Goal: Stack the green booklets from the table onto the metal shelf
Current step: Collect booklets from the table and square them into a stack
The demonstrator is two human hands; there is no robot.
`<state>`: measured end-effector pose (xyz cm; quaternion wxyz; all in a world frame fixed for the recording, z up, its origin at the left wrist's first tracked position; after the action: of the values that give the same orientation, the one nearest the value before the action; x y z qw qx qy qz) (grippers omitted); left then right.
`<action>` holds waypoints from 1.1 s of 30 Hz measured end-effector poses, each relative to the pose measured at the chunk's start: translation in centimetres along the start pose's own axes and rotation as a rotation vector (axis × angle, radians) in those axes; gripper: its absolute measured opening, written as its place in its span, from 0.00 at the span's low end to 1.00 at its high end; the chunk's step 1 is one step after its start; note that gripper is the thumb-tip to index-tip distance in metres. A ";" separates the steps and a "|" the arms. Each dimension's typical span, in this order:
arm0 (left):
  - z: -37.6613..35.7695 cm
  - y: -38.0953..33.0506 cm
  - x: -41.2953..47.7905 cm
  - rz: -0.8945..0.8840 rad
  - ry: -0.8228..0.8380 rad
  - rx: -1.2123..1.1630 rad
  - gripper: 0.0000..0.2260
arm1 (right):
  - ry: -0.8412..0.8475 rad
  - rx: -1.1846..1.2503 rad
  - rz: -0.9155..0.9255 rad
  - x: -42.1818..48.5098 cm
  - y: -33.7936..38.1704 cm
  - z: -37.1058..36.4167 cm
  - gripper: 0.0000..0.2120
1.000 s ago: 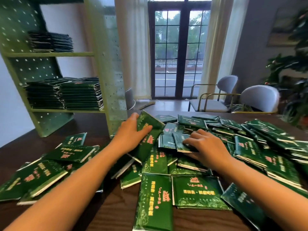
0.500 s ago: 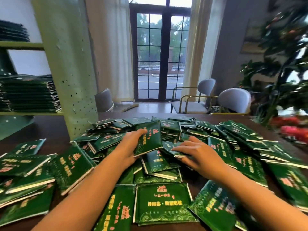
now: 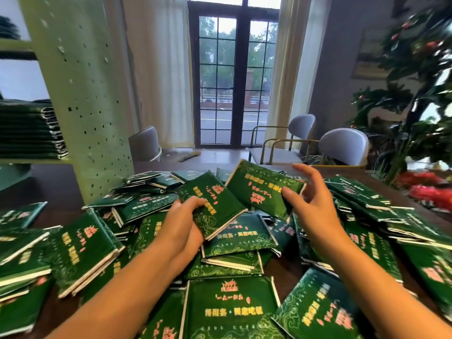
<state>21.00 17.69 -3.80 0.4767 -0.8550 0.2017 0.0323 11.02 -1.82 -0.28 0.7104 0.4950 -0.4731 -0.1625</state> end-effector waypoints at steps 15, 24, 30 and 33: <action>-1.8 1.7 -3.0 0.074 0.147 0.034 0.16 | 0.128 -0.144 0.409 -3.6 3.4 -1.5 0.18; -2.5 2.3 -3.5 0.115 0.293 -0.011 0.22 | 0.565 -0.322 0.540 -6.3 2.5 -4.4 0.26; -0.4 0.7 -1.2 -0.042 0.008 0.020 0.05 | 0.432 -0.168 0.392 -4.8 2.5 -3.4 0.19; 0.3 -0.6 0.2 -0.018 -0.020 -0.105 0.10 | 0.435 -0.329 0.359 -4.3 1.2 -3.4 0.18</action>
<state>21.44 18.18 -3.58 0.4336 -0.8802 0.1872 0.0471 11.42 3.55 -1.68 0.8827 0.3054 -0.3572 0.0007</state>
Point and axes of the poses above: each hand's wrist, its own x-axis towards the middle knuckle, its own z-axis out of the back of the hand, y = z × x, the point moved 7 cm from there along x, towards the middle knuckle, and after that the axes turned 14 degrees about -y, right-handed, at the moved point
